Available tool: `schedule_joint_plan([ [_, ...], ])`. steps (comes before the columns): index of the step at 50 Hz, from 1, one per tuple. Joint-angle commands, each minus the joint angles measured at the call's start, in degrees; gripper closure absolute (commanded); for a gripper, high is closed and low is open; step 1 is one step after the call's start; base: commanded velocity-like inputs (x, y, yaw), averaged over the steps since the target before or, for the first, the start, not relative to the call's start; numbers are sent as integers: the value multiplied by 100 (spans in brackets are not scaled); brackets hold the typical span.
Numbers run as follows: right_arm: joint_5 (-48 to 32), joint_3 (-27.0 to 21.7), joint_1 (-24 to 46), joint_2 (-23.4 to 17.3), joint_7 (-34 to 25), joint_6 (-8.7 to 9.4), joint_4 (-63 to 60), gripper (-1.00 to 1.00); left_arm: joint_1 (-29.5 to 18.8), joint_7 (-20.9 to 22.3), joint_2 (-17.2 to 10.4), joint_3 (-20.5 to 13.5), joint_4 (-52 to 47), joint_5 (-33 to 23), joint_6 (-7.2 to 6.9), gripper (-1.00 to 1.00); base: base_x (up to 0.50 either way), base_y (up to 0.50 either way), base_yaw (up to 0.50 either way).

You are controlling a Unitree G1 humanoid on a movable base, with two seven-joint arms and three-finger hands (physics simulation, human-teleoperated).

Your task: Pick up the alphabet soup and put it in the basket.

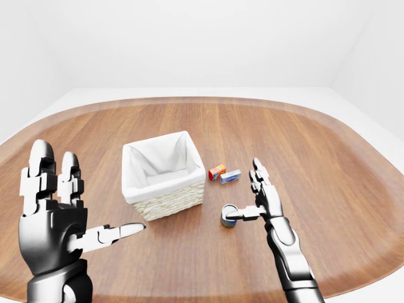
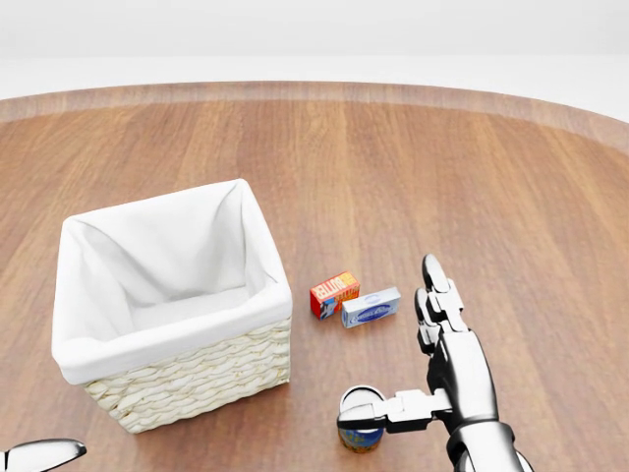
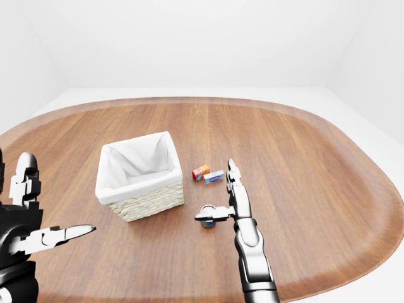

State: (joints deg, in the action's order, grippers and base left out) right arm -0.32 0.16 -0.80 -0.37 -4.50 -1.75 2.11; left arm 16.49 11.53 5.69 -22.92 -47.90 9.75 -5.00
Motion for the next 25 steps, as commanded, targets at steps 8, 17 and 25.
schedule_joint_plan([
  [8,-119,-101,456,-39,240,-325,943,-100,18,-62,-45,245,174,-154,0,-100,0,0,0],
  [17,-89,-128,560,-59,257,-325,1110,-100,58,-59,-40,275,156,-159,0,-100,0,0,0],
  [25,-151,-146,731,-73,331,-325,1601,-100,-30,-86,-73,234,229,-137,0,-100,0,0,0],
])
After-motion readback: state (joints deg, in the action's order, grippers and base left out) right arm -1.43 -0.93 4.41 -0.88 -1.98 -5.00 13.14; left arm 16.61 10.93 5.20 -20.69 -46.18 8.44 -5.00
